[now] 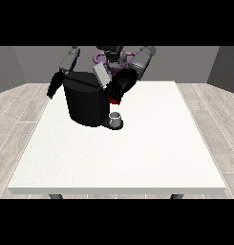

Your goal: Insert the coffee pod into the coffee machine and close the lid

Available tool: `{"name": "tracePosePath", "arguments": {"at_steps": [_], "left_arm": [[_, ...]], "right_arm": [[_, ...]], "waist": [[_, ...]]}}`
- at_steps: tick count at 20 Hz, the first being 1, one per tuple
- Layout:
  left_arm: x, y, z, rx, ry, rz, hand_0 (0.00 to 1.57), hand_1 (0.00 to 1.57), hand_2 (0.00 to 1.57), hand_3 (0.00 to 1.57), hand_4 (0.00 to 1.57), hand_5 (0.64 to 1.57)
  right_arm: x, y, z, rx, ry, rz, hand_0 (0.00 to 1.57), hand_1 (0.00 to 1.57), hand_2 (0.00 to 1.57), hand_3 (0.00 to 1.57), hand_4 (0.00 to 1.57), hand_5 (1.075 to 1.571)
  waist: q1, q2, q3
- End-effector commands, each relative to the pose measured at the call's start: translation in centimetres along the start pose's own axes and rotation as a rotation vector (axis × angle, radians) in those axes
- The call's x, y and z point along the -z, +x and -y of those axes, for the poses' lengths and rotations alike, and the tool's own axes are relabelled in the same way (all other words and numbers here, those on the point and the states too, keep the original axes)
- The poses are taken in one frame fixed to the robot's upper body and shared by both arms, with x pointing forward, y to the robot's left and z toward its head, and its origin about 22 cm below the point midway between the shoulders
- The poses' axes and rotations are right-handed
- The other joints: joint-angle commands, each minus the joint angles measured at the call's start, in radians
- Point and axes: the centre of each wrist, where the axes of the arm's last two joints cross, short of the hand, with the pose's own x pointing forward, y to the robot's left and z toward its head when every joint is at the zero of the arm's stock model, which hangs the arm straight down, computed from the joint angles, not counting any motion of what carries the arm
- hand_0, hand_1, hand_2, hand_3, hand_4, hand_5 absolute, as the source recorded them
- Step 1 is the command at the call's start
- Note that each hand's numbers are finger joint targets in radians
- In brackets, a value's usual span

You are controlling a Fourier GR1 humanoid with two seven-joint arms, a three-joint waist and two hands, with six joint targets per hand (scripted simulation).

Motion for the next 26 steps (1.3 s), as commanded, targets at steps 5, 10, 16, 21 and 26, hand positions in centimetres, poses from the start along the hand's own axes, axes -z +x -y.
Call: {"name": "tracePosePath", "arguments": {"at_steps": [5, 10, 16, 21, 26], "left_arm": [[-0.9, -1.8, -1.4, 0.026, 0.038, -0.038, 0.00, 0.00, 0.56, 0.46, 0.00, 1.571], [-0.7, -1.4, 1.8, 0.012, -0.043, -0.063, 0.00, 0.00, 0.36, 0.25, 0.00, 1.571], [0.0, 0.9, 5.6, -0.088, -0.154, -0.052, 0.00, 0.00, 0.00, 0.00, 0.00, 1.571], [-2.3, 1.7, 14.9, -0.204, -0.283, -0.039, 0.00, 0.00, 0.18, 0.00, 0.00, 1.571], [-3.7, 3.3, 20.2, -0.742, -0.145, -0.032, 0.00, 0.00, 0.00, 0.00, 0.37, 1.571]], "right_arm": [[-0.2, -0.1, 0.2, -0.007, -0.008, 0.003, 0.00, 0.00, 0.00, 0.00, 0.20, 1.571], [-1.5, -2.3, -0.3, 0.008, -0.014, -0.085, 0.00, 0.00, 0.00, 0.00, 0.00, 1.571], [-1.8, -6.8, 5.0, 0.001, -0.079, -0.200, 0.00, 0.00, 0.00, 0.00, 0.14, 1.571], [-5.1, -9.9, 4.1, -0.003, -0.086, -0.334, 0.00, 0.00, 0.00, 0.00, 0.00, 1.571], [-8.7, -13.3, 5.0, -0.003, -0.159, -0.411, 0.00, 0.00, 0.00, 0.00, 0.00, 1.571]], "waist": [[-0.002, 0.013, -0.0037], [0.019, -0.064, -0.0036], [0.127, -0.167, -0.0028], [0.209, -0.315, -0.0038], [0.309, -0.410, -0.0051]]}}
